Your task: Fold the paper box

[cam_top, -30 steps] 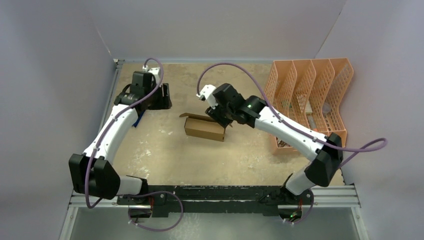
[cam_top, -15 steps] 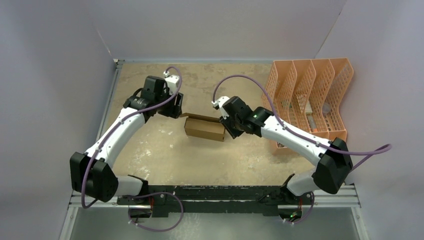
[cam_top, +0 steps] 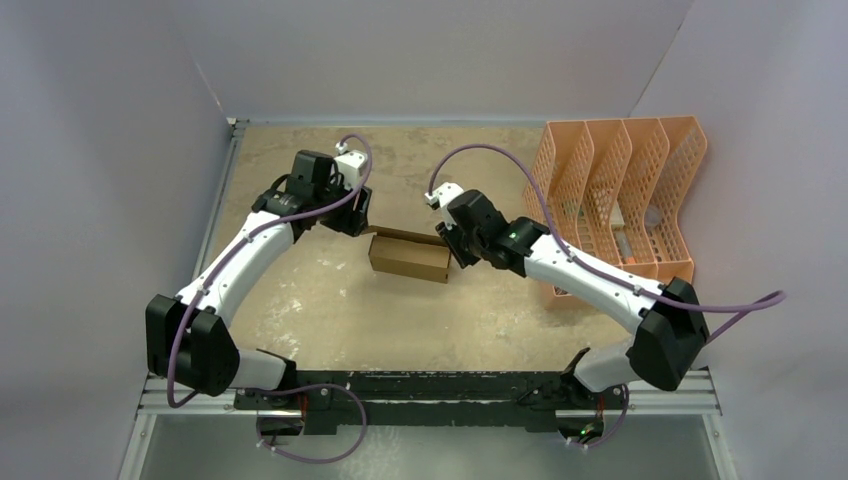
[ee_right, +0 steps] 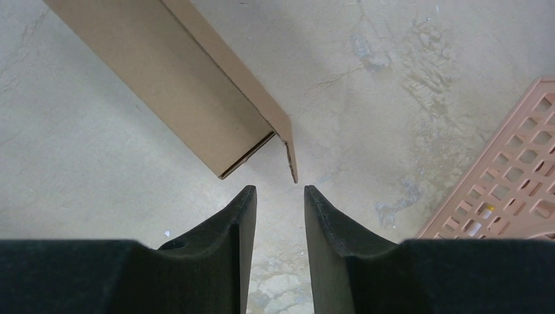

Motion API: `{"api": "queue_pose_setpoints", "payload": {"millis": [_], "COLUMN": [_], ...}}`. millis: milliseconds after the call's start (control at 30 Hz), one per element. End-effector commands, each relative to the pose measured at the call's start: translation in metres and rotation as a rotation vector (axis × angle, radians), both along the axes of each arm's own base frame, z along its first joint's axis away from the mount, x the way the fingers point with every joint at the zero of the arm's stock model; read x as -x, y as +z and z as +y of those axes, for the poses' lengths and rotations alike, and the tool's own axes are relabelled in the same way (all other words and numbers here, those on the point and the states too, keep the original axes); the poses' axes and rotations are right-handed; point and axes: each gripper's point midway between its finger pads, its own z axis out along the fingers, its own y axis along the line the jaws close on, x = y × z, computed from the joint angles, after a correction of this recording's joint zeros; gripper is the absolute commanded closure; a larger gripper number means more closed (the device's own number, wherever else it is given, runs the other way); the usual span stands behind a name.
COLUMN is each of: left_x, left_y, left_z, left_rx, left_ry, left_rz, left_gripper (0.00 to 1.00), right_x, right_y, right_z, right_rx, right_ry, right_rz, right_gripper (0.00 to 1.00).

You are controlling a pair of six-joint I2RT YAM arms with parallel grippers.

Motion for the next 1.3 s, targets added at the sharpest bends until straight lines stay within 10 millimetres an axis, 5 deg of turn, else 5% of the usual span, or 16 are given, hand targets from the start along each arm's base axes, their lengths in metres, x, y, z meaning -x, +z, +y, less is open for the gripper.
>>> {"api": "queue_pose_setpoints", "payload": {"millis": [0,367,667,1267], "left_x": [-0.006,-0.002,-0.006,-0.012], "left_y": [0.008,-0.001,-0.001,-0.007], "left_z": [-0.004,-0.005,-0.009,-0.028], "left_rx": [-0.007,-0.028,-0.032,-0.024], "left_ry": [-0.038,-0.071,-0.098,-0.243], "left_rz": [-0.057,-0.054,-0.043,-0.004], "left_gripper": [0.43,0.44,0.45,0.57], "right_x": [-0.015,-0.023,-0.025,-0.022], "right_y": [0.002,-0.010,-0.010,-0.013], "right_z": [-0.001,0.007,0.005,0.012], "right_rx": [-0.001,-0.018,0.009,0.016], "right_ry": [-0.031,-0.010,0.024,0.111], "right_rz": [-0.057,-0.050,-0.061,-0.044], "right_gripper": [0.65,0.72,1.00,1.00]}}
